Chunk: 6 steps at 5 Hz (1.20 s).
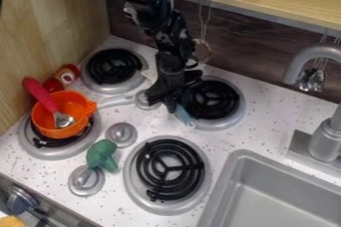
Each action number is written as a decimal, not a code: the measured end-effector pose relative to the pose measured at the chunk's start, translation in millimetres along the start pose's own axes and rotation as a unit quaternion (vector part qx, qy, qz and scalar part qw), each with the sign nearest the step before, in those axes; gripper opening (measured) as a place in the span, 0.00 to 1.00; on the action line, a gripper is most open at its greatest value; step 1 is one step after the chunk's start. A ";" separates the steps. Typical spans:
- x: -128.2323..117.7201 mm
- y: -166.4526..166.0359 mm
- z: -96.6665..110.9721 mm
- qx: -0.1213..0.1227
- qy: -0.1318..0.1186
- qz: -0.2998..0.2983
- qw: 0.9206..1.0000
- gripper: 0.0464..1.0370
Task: Take the blue spatula and put it between the two right burners
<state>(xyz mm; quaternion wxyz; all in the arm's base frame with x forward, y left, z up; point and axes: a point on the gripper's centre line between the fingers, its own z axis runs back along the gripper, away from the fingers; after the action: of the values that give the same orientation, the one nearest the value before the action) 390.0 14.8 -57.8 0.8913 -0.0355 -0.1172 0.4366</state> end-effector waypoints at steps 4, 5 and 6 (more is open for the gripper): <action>4.6 0.6 28.1 -0.019 -0.045 0.033 0.998 0.96; 2.6 5.5 30.4 -0.049 -0.044 0.060 0.996 0.96; 4.6 13.9 42.3 -0.071 -0.051 0.086 0.992 0.96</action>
<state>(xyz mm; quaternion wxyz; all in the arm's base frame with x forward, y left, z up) 371.9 25.3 -18.2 0.8384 -0.0864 -0.1899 0.5036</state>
